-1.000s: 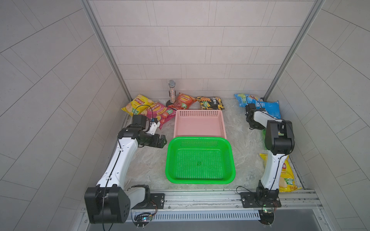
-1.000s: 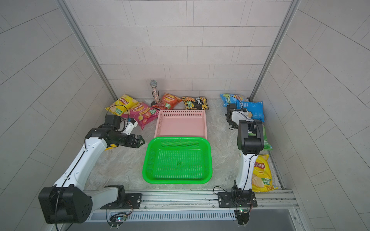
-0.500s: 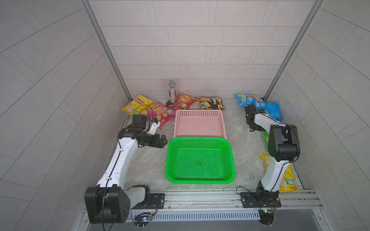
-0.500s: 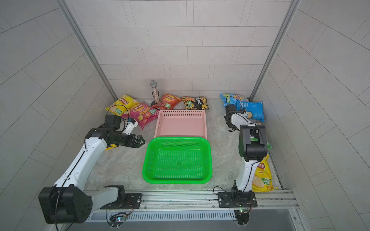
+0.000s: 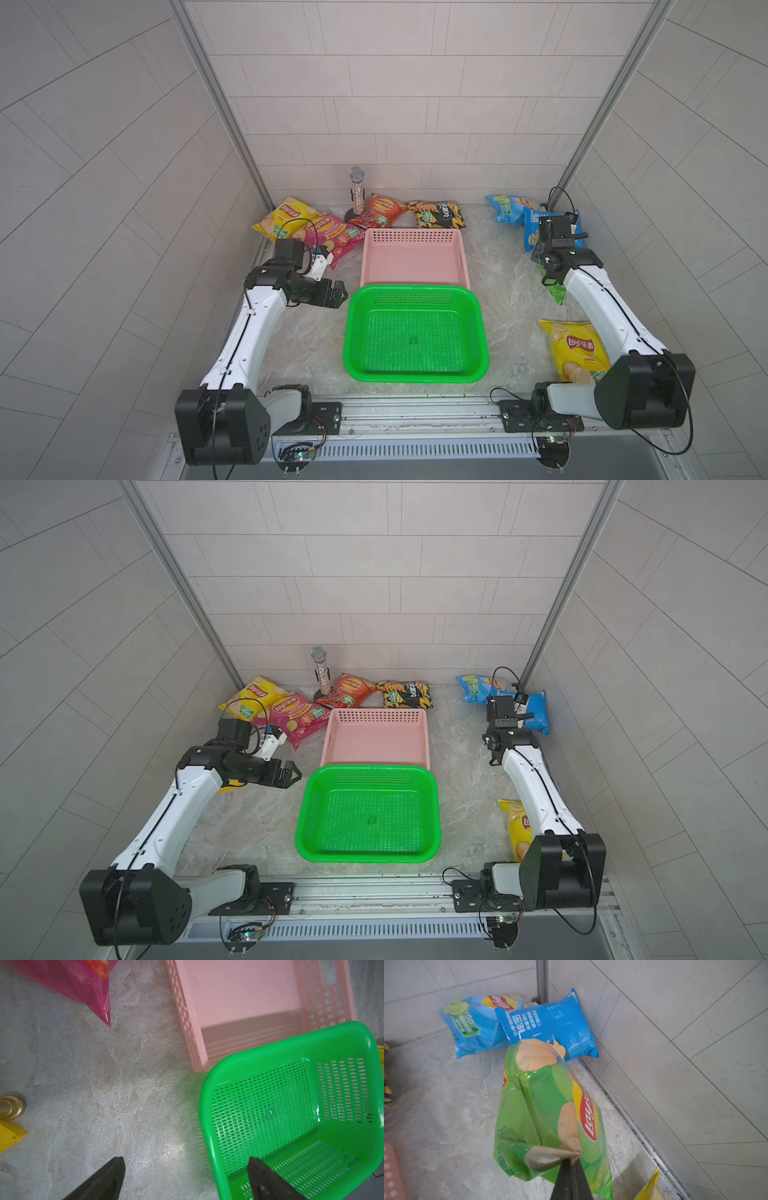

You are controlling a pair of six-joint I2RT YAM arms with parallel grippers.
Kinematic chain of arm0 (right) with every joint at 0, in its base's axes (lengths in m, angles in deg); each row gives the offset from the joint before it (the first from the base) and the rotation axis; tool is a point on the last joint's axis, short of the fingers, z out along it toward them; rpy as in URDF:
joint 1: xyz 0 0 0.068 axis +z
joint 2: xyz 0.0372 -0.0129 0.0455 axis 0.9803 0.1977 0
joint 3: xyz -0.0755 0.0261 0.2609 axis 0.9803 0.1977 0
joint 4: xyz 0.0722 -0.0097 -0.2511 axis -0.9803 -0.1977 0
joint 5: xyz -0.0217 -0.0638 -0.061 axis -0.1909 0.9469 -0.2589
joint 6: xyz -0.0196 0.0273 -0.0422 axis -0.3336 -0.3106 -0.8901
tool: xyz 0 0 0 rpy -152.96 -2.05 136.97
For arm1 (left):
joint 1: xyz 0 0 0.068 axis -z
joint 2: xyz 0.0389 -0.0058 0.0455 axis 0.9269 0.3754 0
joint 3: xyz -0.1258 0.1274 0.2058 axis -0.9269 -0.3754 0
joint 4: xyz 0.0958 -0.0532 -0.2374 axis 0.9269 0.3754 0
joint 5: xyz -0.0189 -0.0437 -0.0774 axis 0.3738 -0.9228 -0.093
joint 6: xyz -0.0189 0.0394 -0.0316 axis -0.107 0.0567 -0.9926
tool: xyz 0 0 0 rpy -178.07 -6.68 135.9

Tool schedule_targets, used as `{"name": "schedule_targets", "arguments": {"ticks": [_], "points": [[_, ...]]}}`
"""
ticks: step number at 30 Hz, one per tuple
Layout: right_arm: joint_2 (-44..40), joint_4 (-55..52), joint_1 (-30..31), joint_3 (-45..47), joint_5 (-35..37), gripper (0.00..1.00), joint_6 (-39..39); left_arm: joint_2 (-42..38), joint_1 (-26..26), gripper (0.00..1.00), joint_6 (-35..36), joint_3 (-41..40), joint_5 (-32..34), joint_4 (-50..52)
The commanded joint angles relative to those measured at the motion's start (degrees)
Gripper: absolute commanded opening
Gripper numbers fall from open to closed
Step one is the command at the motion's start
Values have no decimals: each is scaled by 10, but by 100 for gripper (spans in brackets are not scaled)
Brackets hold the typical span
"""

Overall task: Put the potato chips into the basket
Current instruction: Pick up the potato chip from the center of the board, then place the potato chip in the basket.

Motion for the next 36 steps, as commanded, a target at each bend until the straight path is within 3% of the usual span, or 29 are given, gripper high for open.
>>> {"name": "schedule_targets", "arguments": {"ticks": [1, 6, 9, 16, 21, 24, 30, 36], "points": [[-62, 10, 18, -6, -51, 0, -27, -1, -3, 100, 10, 5, -1, 7], [-106, 15, 61, -33, -130, 0, -44, 0, -3, 99, 10, 5, 2, 7], [-99, 8, 124, -68, -146, 0, -55, -1, -3, 100, 11, 4, 4, 6], [-25, 38, 300, -130, -125, 0, -72, -2, -2, 99, 11, 2, 10, 4], [40, 155, 378, -132, -165, 0, -70, -2, -2, 99, 12, 0, 10, 2], [93, 232, 407, -136, -198, 0, -67, -3, -3, 99, 12, -1, 13, 3], [216, 302, 453, -195, -178, 0, -95, -5, -3, 99, 11, -2, 18, 2], [292, 286, 471, -257, -160, 0, -178, -10, -3, 99, 11, -2, 20, 2]]}}
